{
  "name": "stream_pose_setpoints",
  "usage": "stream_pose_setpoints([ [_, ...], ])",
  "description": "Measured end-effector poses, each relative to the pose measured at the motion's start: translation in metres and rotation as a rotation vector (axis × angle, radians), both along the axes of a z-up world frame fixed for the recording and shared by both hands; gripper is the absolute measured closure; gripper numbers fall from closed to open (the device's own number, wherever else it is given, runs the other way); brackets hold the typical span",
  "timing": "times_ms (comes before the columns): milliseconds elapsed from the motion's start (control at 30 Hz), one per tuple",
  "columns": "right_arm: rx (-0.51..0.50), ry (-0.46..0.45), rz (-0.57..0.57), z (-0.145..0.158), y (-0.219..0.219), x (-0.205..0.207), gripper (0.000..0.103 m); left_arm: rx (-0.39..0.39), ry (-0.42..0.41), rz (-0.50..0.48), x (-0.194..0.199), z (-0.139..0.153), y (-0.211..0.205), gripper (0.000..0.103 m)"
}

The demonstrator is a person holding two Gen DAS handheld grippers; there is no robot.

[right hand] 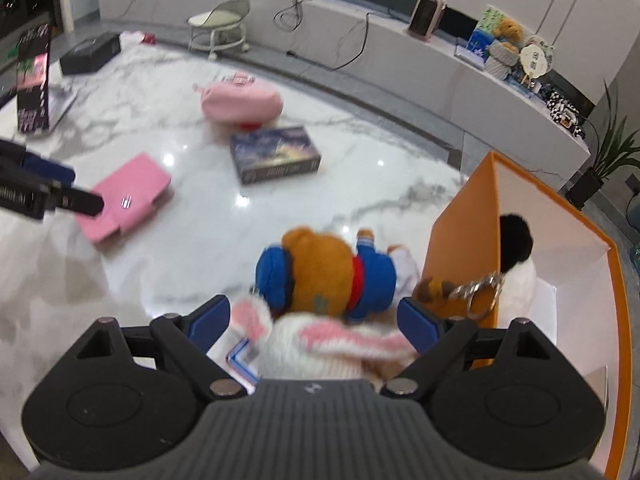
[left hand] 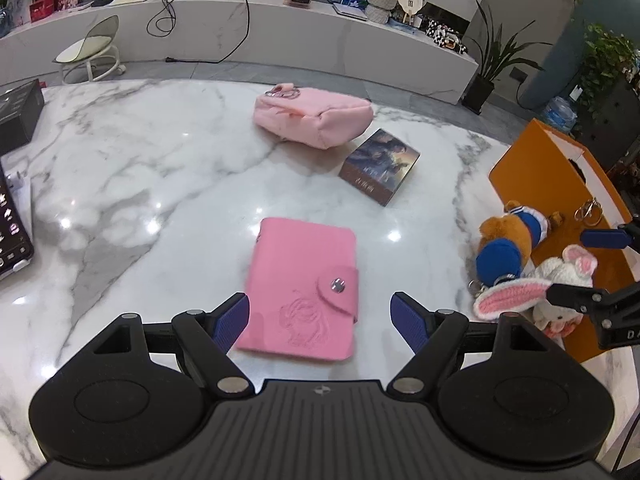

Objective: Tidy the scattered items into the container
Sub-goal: 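Grasp the white crocheted bunny with the right tool while the left tool approaches the pink wallet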

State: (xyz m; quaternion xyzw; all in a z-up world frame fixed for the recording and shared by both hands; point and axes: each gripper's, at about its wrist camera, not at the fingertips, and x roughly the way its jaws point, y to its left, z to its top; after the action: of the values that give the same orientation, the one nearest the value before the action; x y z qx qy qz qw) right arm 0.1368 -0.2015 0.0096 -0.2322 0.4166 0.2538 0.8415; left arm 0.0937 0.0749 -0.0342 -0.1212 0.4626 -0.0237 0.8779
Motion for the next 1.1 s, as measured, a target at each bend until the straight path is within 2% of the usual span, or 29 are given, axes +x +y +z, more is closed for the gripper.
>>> stream_pose_setpoints([
  [233, -0.043, 0.021, 0.0, -0.01, -0.005, -0.003, 0.011, 0.011, 0.002, 0.029, -0.005, -0.003, 0.011, 0.011],
  [400, -0.075, 0.025, 0.015, -0.021, -0.002, -0.003, 0.01, 0.046, 0.006, 0.016, -0.003, -0.008, 0.01, 0.011],
  [733, -0.119, 0.019, 0.045, -0.03, 0.004, -0.006, 0.006, 0.067, 0.05, -0.003, 0.0, -0.024, 0.006, 0.011],
  [1100, -0.26, -0.061, 0.12, -0.049, 0.014, -0.013, 0.006, 0.072, 0.062, -0.008, 0.0, -0.03, 0.005, 0.011],
])
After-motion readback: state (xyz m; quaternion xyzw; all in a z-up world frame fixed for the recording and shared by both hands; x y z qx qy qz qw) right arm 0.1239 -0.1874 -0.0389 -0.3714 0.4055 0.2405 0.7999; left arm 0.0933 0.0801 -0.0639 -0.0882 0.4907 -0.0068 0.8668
